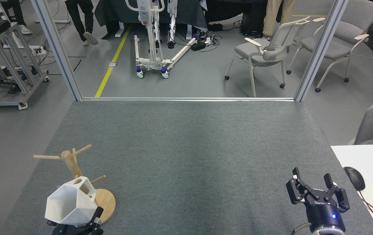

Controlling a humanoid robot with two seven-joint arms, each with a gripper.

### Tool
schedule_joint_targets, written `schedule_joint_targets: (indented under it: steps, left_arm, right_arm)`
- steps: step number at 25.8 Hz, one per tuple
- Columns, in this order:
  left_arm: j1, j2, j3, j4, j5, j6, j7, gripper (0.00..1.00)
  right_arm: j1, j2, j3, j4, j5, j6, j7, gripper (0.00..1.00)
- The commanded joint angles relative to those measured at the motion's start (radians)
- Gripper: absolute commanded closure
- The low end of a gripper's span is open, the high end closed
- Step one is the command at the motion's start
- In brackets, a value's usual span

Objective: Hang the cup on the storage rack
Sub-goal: 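Lower the cup onto a peg of the mug tree with the left gripper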

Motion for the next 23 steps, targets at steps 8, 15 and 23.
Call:
schedule_joint_targets:
  steps: [8,15,23]
  left_arm:
    - [-0.016,0.000,0.000,0.022,0.007,0.000,-0.002,1.00]
    - [-0.040,0.001,0.000,0.062,0.004,0.000,-0.005,1.00]
    - [-0.080,0.001,0.000,0.112,0.006,0.000,-0.005,1.00]
  right_arm:
    - [0.000,-0.003,0.001,0.000,0.004,0.001,0.000,0.01]
    - [0.006,-0.028,0.002,0.000,0.004,0.001,0.000,0.01]
    - [0.006,-0.031,0.002,0.002,0.003,0.001,0.000,0.01]
